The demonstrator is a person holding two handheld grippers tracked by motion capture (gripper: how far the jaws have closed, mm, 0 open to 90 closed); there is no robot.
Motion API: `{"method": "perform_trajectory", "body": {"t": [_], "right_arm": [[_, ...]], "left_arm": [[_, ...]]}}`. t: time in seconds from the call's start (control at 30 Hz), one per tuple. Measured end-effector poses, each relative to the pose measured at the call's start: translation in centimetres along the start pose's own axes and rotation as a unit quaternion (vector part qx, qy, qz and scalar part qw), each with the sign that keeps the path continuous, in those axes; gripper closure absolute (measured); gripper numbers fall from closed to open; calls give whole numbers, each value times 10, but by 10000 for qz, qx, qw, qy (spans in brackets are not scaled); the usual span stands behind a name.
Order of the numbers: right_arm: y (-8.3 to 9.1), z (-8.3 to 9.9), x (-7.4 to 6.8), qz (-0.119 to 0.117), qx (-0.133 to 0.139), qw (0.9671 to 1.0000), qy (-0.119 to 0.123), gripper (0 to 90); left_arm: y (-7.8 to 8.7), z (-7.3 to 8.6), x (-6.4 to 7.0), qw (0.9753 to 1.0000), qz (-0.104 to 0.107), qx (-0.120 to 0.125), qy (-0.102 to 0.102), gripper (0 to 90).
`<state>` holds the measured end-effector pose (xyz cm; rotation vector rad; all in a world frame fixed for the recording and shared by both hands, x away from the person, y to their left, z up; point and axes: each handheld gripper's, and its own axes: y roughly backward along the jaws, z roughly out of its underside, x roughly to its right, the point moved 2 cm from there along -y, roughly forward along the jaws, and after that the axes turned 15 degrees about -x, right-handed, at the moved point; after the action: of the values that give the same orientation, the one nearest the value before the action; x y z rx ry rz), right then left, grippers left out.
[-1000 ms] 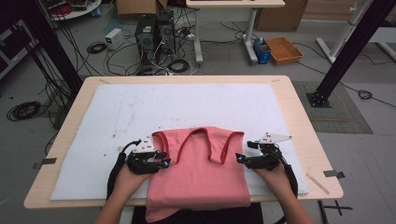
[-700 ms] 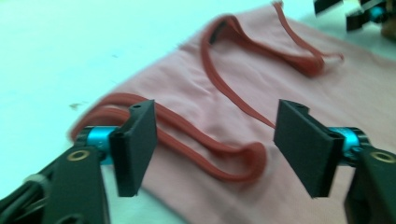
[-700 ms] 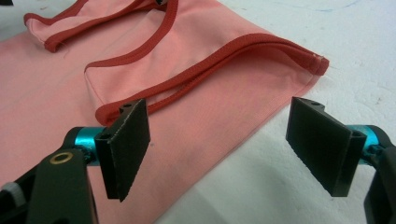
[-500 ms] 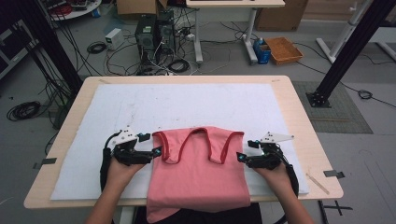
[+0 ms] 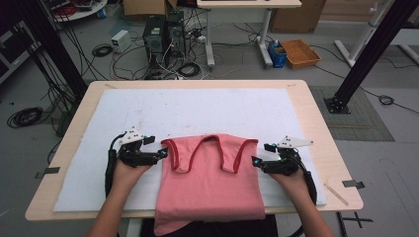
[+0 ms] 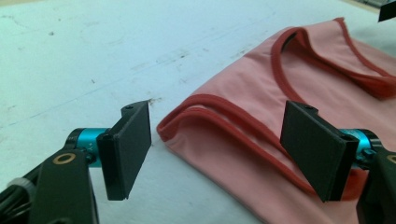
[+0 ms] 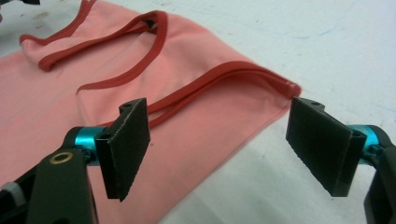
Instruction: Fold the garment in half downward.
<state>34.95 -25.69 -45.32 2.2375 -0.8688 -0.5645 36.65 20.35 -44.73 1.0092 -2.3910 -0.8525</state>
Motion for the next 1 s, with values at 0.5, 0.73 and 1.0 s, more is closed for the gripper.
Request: {"method": "perform_trajectory", "body": {"t": [0.5, 0.73, 1.0], "right_arm": [[-29, -25, 24, 383, -590, 9975, -91, 309], [-39, -30, 30, 539, -874, 9947, -108, 372], [-40, -31, 29, 790, -919, 9926, 63, 594]], "left_arm": [[-27, -7, -19, 9973, 73, -696, 241, 249], [-32, -10, -21, 9955, -36, -936, 150, 312], [-34, -12, -17, 9937, -440, -1016, -163, 521]]}}
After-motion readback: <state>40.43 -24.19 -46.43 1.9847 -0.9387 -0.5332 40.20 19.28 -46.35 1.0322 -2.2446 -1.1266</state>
